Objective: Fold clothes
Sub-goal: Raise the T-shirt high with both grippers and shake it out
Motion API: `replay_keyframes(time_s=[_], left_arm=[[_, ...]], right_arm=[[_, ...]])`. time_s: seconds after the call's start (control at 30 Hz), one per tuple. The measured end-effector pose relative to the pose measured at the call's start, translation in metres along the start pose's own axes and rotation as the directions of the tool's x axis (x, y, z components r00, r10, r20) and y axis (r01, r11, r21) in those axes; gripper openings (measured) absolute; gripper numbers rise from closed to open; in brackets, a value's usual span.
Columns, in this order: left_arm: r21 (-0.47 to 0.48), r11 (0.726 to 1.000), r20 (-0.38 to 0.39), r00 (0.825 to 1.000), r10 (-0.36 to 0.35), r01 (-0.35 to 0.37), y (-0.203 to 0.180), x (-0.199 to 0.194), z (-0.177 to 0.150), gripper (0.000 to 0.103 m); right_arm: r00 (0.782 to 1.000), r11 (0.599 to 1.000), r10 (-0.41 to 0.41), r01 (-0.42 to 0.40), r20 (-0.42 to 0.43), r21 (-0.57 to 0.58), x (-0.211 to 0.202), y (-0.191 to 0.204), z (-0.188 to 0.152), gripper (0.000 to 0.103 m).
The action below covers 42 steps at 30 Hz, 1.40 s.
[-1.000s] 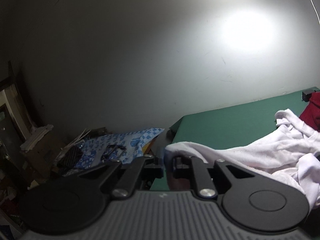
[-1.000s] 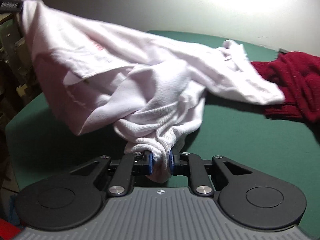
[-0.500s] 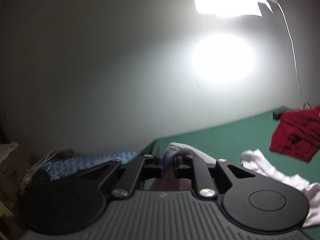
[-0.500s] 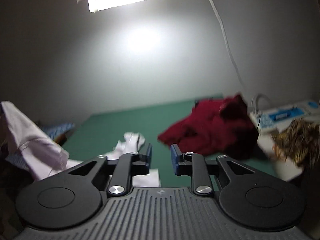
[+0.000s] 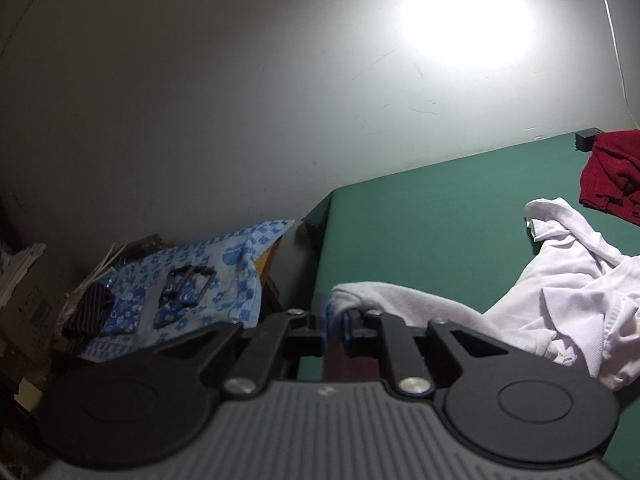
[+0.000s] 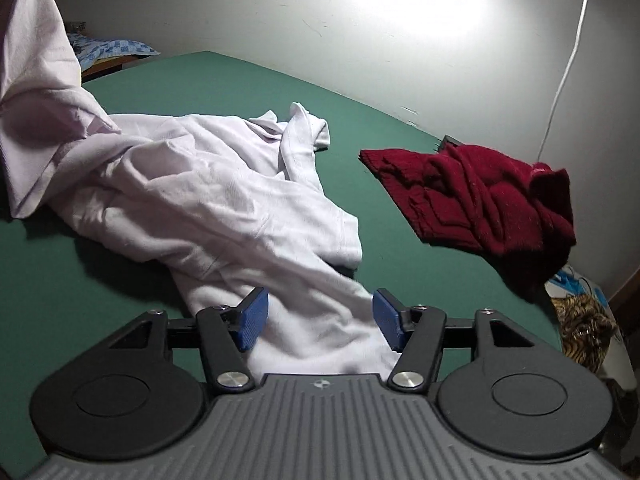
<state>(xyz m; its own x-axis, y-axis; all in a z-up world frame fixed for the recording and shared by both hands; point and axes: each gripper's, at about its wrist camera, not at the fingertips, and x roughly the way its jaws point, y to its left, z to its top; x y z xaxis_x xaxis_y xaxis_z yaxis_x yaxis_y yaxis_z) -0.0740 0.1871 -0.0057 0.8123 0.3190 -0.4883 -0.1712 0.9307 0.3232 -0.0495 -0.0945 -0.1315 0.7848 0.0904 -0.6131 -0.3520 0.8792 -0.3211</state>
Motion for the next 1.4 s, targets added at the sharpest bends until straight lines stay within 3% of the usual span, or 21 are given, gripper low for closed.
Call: replay_keyframes(time_s=[0.17, 0.2, 0.23, 0.37, 0.5, 0.63, 0.73, 0.83, 0.97, 1.03, 1.13, 1.23, 1.4], left_arm=[[-0.036, 0.998, -0.006, 0.999, 0.044, -0.045, 0.000, -0.002, 0.000, 0.014], [-0.038, 0.998, -0.001, 0.998, 0.055, -0.055, -0.003, -0.001, 0.001, 0.013], [-0.039, 0.997, 0.004, 0.998, 0.066, -0.066, -0.006, 0.000, 0.002, 0.012], [-0.057, 0.994, 0.032, 0.995, 0.092, -0.090, -0.011, -0.001, 0.010, 0.009], [-0.110, 0.990, 0.136, 0.986, 0.101, -0.086, 0.002, -0.027, 0.034, 0.009], [-0.161, 0.985, 0.289, 0.951, 0.107, -0.062, 0.027, -0.065, 0.070, 0.009], [-0.197, 0.980, 0.403, 0.909, 0.108, -0.029, 0.048, -0.095, 0.100, 0.009], [-0.227, 0.974, 0.513, 0.850, 0.121, -0.001, 0.067, -0.128, 0.128, 0.009], [-0.247, 0.968, 0.605, 0.787, 0.118, 0.045, 0.093, -0.163, 0.159, 0.009], [-0.252, 0.965, 0.632, 0.767, 0.112, 0.067, 0.103, -0.177, 0.167, 0.009], [-0.252, 0.964, 0.658, 0.745, 0.107, 0.084, 0.113, -0.198, 0.176, 0.009], [-0.254, 0.965, 0.660, 0.742, 0.121, 0.069, 0.118, -0.207, 0.177, 0.009], [-0.264, 0.964, 0.622, 0.770, 0.139, 0.040, 0.124, -0.209, 0.170, 0.009]], right_arm=[[0.994, 0.993, 0.109, -0.108, 0.001, -0.051, 0.026, -0.006, 0.011, 0.039], [0.992, 0.991, 0.127, -0.127, 0.005, -0.034, 0.029, -0.009, 0.013, 0.013], [0.989, 0.989, 0.145, -0.146, 0.018, 0.004, 0.030, -0.015, 0.014, 0.000], [0.980, 0.970, 0.162, -0.179, 0.113, 0.166, 0.015, -0.040, 0.028, 0.000], [0.947, 0.934, 0.122, -0.211, 0.297, 0.289, -0.032, -0.065, 0.055, 0.000], [0.882, 0.883, 0.052, -0.260, 0.468, 0.392, -0.080, -0.090, 0.083, 0.000], [0.801, 0.861, -0.022, -0.289, 0.598, 0.419, -0.122, -0.104, 0.106, 0.000], [0.709, 0.843, -0.099, -0.313, 0.698, 0.438, -0.164, -0.119, 0.130, 0.000], [0.601, 0.826, -0.204, -0.319, 0.773, 0.465, -0.215, -0.137, 0.159, 0.000], [0.561, 0.830, -0.243, -0.302, 0.791, 0.470, -0.237, -0.143, 0.172, 0.000], [0.523, 0.847, -0.274, -0.266, 0.807, 0.460, -0.265, -0.143, 0.187, 0.000], [0.507, 0.863, -0.305, -0.212, 0.806, 0.459, -0.288, -0.135, 0.199, 0.000], [0.499, 0.865, -0.341, -0.166, 0.797, 0.474, -0.308, -0.120, 0.207, 0.000]])
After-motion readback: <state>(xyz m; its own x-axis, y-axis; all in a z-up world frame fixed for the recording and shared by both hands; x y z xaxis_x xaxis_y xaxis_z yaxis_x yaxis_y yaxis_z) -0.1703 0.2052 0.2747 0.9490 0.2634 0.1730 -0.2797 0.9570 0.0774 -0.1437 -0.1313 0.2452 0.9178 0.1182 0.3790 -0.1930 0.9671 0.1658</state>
